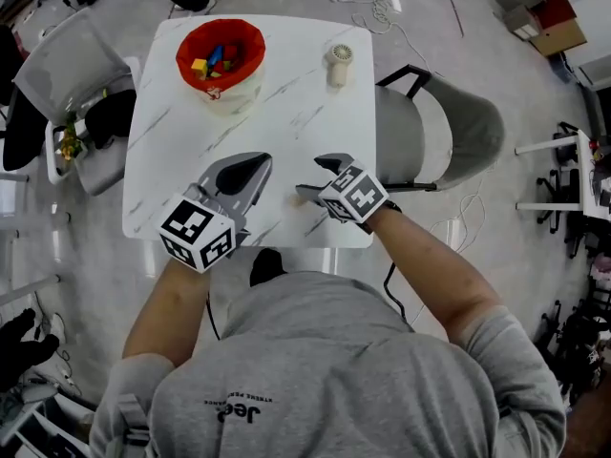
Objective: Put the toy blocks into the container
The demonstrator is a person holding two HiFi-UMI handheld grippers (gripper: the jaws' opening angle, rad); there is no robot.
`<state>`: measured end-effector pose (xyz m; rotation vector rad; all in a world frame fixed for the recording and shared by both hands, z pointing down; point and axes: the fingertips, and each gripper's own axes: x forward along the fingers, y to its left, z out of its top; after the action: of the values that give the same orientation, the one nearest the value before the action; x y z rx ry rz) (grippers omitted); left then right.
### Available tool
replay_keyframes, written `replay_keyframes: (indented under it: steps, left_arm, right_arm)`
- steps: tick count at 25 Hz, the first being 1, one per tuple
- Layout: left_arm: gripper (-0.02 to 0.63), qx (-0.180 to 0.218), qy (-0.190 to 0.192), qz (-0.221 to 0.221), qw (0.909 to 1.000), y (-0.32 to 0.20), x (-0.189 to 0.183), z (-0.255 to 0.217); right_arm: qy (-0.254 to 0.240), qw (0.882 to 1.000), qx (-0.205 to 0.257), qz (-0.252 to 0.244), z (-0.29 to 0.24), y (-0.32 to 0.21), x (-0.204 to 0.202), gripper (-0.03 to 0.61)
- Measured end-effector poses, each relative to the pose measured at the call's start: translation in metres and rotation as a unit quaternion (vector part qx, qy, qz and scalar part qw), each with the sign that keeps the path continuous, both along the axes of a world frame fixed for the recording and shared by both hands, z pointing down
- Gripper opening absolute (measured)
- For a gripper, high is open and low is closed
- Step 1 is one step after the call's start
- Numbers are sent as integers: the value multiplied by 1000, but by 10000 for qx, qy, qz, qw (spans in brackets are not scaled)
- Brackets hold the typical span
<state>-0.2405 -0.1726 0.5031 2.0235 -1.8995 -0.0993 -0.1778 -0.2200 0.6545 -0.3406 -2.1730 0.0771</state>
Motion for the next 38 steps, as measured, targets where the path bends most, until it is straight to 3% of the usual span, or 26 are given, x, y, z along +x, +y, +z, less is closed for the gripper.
replay_keyframes:
  steps: [3,7,13,17,26,38]
  left_arm:
    - [58,-103,37,18,9999,7,16,11]
    - [58,-197,57,4,9998,19,31,20]
    - [58,-299,72,-45,9995,36,36,26]
    - [58,-335,111,-65,9994,45,33,28]
    - [58,-187,88,83,9998,32,4,15]
    - [58,194,-140,123,9996,-3,-76,-37]
  right_arm:
    - [307,9991,-140,251,26,19,17,305]
    - [654,9968,61,455,58,33,32,307]
    - [974,9938,111,527,83,36,29,337]
    - [1095,9912,373,649,89,29,32,302]
    - [318,9973,-3,664,22,12,-16,298]
    - [-995,9923,41,733,-120,-47,-143,299]
